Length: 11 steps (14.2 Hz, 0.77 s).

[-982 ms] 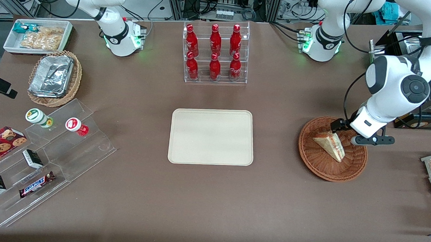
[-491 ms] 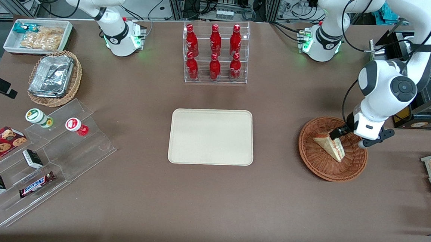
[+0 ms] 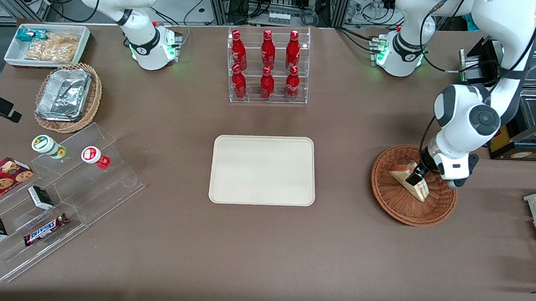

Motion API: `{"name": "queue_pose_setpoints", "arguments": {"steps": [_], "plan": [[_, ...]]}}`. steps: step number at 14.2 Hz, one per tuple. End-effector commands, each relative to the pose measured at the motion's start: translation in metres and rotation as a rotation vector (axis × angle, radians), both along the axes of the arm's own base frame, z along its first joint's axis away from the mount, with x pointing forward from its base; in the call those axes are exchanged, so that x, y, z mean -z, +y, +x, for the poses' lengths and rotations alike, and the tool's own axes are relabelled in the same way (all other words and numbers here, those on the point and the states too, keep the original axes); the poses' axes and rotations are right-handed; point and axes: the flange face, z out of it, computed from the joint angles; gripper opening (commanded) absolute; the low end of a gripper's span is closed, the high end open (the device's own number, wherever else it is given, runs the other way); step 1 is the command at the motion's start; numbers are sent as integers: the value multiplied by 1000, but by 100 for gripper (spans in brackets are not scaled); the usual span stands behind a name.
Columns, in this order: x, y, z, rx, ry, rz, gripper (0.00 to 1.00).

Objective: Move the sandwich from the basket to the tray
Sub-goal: 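Close the left gripper on the wrapped sandwich wedge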

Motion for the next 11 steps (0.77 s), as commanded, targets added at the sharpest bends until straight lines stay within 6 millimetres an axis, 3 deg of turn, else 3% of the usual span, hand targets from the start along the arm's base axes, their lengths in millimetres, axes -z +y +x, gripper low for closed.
{"name": "queue_pose_setpoints", "arguments": {"steps": [1,4,5,8,11], "plan": [[14,-5,2,-28,8,4,92],[17,-6,2,-21,14,5,27],[15,-6,2,-13,15,7,13],[-10,-6,8,39,23,11,6],[-53,-31,19,283,134,13,2]]}}
